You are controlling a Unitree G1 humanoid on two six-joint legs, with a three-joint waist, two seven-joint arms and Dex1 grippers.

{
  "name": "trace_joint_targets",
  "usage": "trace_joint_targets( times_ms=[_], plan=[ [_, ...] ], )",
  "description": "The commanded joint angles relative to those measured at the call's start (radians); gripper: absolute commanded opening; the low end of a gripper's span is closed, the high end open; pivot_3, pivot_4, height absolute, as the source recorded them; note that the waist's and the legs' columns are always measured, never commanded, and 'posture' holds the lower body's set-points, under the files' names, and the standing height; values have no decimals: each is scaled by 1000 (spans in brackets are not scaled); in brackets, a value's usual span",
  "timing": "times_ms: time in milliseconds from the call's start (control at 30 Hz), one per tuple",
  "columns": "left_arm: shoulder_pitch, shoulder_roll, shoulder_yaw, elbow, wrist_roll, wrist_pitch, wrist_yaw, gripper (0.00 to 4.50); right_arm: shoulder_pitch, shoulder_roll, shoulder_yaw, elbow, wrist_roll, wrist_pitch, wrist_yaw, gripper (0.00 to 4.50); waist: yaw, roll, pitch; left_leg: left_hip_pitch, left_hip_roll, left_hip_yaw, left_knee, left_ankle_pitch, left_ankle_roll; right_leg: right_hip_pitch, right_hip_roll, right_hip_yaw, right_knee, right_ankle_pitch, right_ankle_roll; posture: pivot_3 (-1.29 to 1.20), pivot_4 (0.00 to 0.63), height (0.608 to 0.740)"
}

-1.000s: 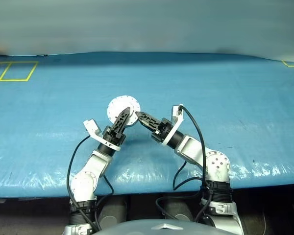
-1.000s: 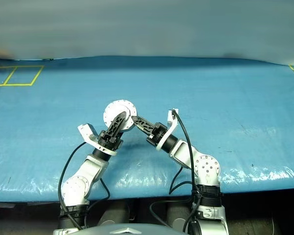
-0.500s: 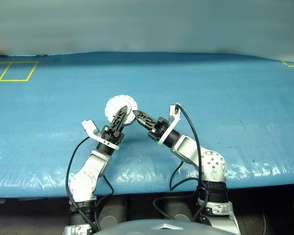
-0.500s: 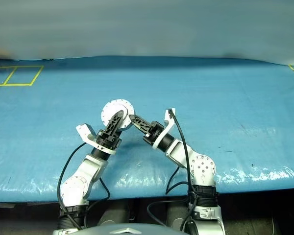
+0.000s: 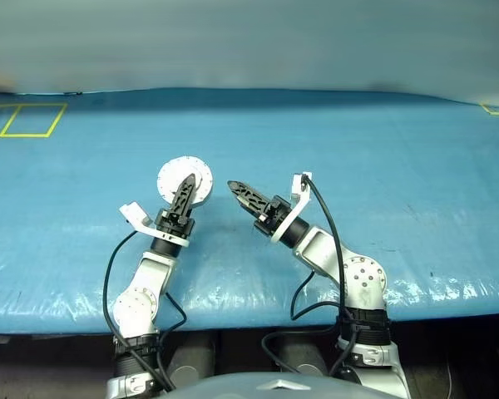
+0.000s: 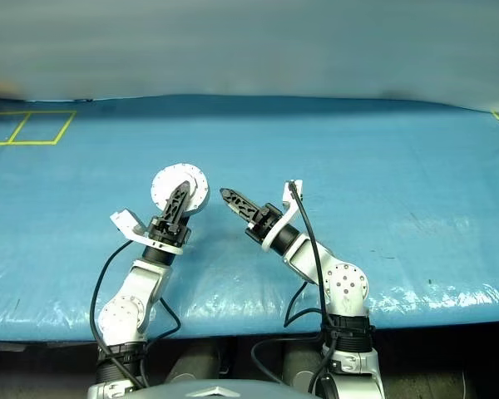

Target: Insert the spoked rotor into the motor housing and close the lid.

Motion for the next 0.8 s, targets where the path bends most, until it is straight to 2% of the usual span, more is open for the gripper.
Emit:
trace_joint_targets(
  times_ms=[33, 167, 467, 667, 700, 800],
  plan=[
    [-60, 3, 59, 28, 62, -87, 34, 2558, 2, -12, 11, -51, -61, -41, 5, 3114, -1, 0, 0, 0, 0, 0, 0, 0, 0, 0, 0, 0, 0, 0, 0, 0, 150, 740],
    [-134, 37, 94, 146, 167, -140, 79, 2558, 20, -56, 49, -76, -217, -96, 4, 3114, 2, 0, 0, 0, -1, 0, 0, 0, 0, 0, 0, 0, 0, 2, 3, 0, 150, 740],
    [-236, 40, 149, 341, 296, -187, 174, 2558, 41, -41, 67, -88, -290, -108, 22, 3114, 3, -2, 1, -1, -2, -1, 2, 0, 0, 1, 0, 0, -1, 5, 9, 0, 150, 740],
    [-244, 48, 187, 372, 320, -179, 208, 2558, 54, -34, 76, -70, -335, -90, -4, 3114, 1, -2, 1, 0, -2, -1, 2, 0, 0, 1, 1, 1, 0, 5, 9, 0, 150, 740],
    [-242, 54, 190, 381, 330, -172, 220, 3224, 55, -30, 77, -67, -339, -87, -5, 3162, 1, -2, 1, 0, -2, -1, 2, 0, 0, 1, 1, 1, 0, 5, 9, 0, 150, 740],
    [-232, 65, 193, 369, 350, -169, 240, 4154, 54, -22, 76, -65, -341, -84, 1, 3162, -2, -1, 0, 4, -1, 0, 2, 0, -1, 3, 1, 1, 1, 5, 8, 0, 150, 740]
  ],
)
